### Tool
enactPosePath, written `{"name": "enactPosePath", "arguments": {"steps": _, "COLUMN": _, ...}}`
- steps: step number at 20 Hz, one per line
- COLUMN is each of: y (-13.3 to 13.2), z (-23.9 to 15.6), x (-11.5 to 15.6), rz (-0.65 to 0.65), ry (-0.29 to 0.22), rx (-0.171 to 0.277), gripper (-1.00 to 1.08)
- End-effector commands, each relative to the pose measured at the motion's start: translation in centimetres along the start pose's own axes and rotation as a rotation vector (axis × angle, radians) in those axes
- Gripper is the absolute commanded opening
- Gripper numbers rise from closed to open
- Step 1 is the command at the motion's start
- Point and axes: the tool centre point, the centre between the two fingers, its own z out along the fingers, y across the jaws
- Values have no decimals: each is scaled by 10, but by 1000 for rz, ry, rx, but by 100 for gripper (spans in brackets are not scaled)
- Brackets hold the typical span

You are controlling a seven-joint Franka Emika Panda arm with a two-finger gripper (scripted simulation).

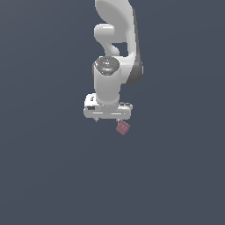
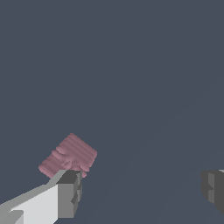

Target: Pick up the object and move it to a goal position.

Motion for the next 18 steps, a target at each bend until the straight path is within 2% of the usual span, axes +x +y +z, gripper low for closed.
{"name": "enactPosePath", "arguments": {"steps": 1, "y": 0, "z": 0, "x": 0, "rz": 0, "ry": 0, "rx": 0, "gripper": 100}}
{"name": "enactPosePath", "arguments": {"steps": 18, "y": 1, "z": 13, "x": 0, "rz": -55, "ry": -6, "rx": -8, "gripper": 100}}
